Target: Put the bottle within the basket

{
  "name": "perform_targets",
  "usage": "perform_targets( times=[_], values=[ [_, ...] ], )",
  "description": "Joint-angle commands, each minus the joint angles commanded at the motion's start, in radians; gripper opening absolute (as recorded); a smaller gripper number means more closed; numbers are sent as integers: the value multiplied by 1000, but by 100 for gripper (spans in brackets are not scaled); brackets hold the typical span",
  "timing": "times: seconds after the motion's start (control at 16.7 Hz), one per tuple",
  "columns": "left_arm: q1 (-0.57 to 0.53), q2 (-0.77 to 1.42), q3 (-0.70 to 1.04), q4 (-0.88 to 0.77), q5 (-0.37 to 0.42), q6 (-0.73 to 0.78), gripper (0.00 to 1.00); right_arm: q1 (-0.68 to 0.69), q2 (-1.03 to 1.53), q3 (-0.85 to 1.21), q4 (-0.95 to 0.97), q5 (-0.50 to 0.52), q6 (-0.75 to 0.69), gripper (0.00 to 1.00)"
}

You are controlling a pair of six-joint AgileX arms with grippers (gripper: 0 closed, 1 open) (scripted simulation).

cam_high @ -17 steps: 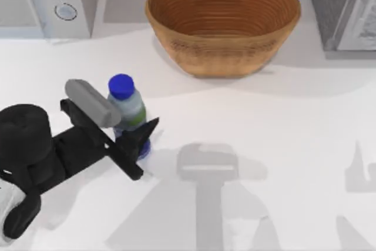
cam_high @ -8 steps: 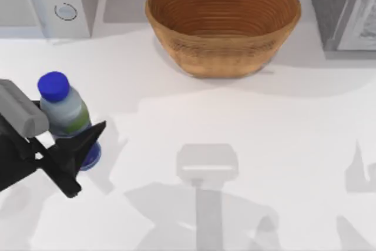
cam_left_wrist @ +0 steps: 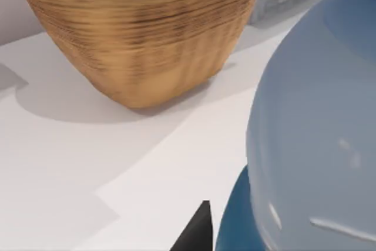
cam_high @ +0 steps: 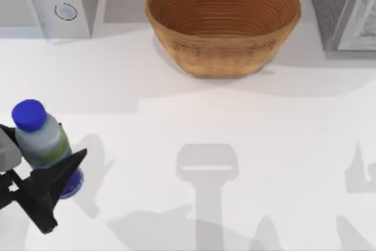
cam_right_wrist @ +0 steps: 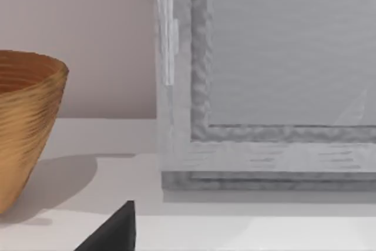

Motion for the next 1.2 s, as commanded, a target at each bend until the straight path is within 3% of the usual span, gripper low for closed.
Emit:
perform_targets(
  times=[0.36,0.54,0.78,1.2],
  values=[
    [-14,14,13,-1,-12,0,0,0,0,0,0,0,0,100],
    [-106,109,106,-16,-107,-11,0,0,0,0,0,0,0,100],
    [-315,365,359,-53,-375,-43,0,0,0,0,0,0,0,100],
    [-653,903,1015,-128,-984,-144,0,0,0,0,0,0,0,100]
  ],
)
